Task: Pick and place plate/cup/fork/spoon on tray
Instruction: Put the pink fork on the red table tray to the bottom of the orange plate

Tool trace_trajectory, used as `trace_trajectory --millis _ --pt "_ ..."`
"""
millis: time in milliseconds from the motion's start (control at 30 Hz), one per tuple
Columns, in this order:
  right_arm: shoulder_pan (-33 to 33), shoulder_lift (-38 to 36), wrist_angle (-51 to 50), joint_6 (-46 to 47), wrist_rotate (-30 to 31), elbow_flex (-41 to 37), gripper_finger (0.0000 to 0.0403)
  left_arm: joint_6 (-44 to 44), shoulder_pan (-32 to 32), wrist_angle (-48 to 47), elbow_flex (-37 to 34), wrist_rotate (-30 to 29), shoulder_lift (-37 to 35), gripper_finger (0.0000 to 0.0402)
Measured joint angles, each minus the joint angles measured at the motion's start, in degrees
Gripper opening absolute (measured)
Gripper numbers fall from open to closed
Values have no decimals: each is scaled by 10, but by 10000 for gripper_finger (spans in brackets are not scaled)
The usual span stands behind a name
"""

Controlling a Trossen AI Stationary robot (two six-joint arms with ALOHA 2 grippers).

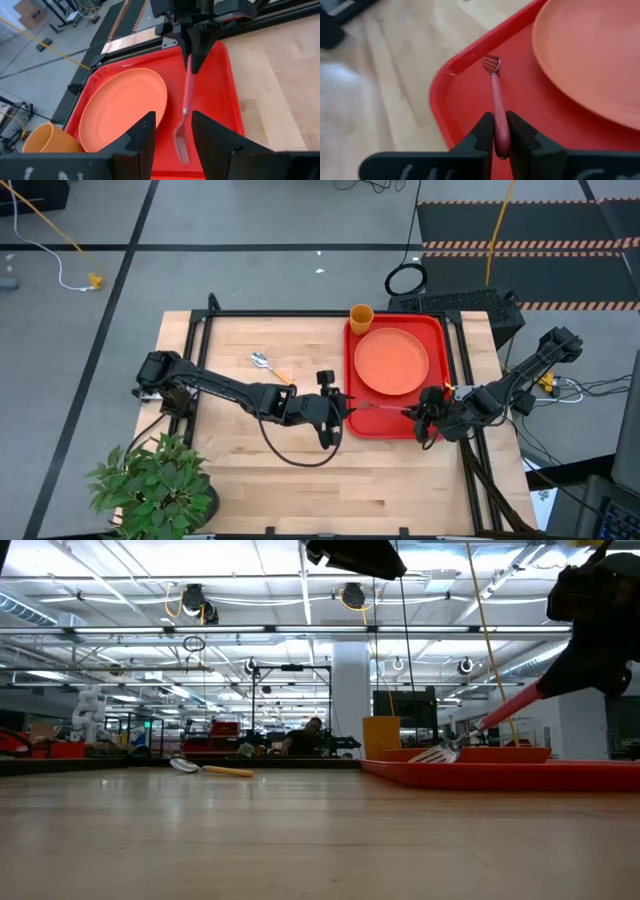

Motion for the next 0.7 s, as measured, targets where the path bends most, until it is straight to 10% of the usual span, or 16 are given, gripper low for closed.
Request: trace_trajectory --millis 700 --pt "-16 -49 73 63 -11 -120 33 102 18 85 -1 15 48 130"
